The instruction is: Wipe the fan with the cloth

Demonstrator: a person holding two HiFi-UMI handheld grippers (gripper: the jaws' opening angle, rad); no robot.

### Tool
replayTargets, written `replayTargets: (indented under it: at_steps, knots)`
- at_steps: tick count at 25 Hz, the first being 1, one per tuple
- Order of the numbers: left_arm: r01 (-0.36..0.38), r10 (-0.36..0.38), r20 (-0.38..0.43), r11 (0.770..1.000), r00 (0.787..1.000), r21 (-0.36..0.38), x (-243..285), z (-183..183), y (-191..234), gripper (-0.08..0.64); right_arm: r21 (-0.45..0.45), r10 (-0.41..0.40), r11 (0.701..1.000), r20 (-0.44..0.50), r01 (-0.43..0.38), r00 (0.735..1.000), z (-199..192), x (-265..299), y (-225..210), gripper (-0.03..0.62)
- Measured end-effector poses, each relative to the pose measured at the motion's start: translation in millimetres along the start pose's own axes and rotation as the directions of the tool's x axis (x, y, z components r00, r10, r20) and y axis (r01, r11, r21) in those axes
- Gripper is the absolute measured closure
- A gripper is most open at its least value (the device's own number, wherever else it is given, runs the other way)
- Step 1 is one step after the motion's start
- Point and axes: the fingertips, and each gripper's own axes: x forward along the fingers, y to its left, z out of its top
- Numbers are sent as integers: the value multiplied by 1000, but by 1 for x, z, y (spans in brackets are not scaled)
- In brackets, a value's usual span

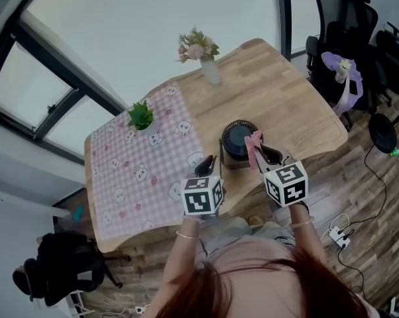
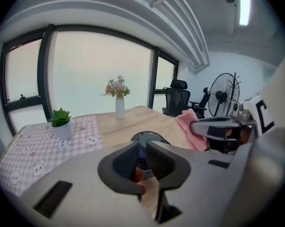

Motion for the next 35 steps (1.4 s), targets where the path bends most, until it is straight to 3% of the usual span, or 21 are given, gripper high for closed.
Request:
replayTargets:
  at_steps: [9, 14, 18, 22, 35]
  knots:
    - [-21, 10, 180, 998, 984, 60, -37, 37, -14, 531, -40, -36, 998, 149, 42, 988, 34, -35, -7, 566]
    - [-22, 7, 274, 998, 962, 55, -61, 52, -17, 532, -72, -48, 995, 194, 63, 980, 46, -48, 4, 566]
    - [-51, 17, 341, 995, 940, 91, -85, 60, -20, 534, -122, -71, 988, 219, 99, 973, 52, -59, 13, 566]
    - [-52, 6, 391, 993, 920, 108, -109, 64, -27, 534, -174, -51, 980, 267, 100, 962, 60, -74, 27, 566]
    - [-49, -25, 512, 990, 859, 130, -173, 76, -41, 534, -172, -34, 980, 369, 104, 929, 79, -124, 66, 565]
